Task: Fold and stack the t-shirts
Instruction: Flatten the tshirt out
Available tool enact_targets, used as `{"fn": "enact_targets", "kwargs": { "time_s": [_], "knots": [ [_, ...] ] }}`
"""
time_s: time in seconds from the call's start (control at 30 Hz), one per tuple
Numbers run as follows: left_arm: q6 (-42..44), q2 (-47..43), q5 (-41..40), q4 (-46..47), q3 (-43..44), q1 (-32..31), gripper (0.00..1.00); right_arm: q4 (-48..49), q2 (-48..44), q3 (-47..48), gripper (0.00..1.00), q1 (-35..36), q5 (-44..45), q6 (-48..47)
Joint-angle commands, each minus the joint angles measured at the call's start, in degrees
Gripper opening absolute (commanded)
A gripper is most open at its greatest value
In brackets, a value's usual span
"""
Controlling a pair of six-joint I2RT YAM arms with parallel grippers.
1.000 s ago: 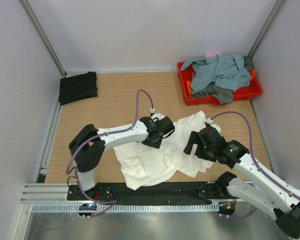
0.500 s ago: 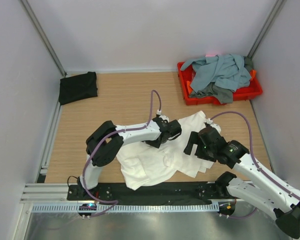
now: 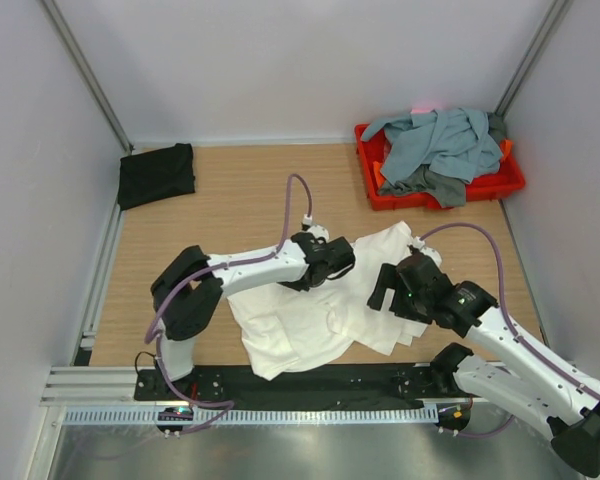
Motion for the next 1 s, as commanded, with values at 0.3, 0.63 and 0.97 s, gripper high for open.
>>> {"fn": "enact_targets", "kwargs": {
  "time_s": [0.3,0.63,0.97],
  "knots": [
    [0.2,-33.1,-5.8,-8.3,-13.4,10.2,0.0,4.3,1.7,-8.8,0.9,3.7,-4.9,6.6],
    [3.0,-46.2,-2.3,-6.5,-19.3,17.6,0.0,-3.5,5.5,-9.3,0.86,17.3,1.5,15.0],
    [3.7,-49.1,-0.7,-4.5,-21.8,17.9,0.0,0.6,13.1,-8.7,0.75,17.3,4.0,14.5]
  ]
}}
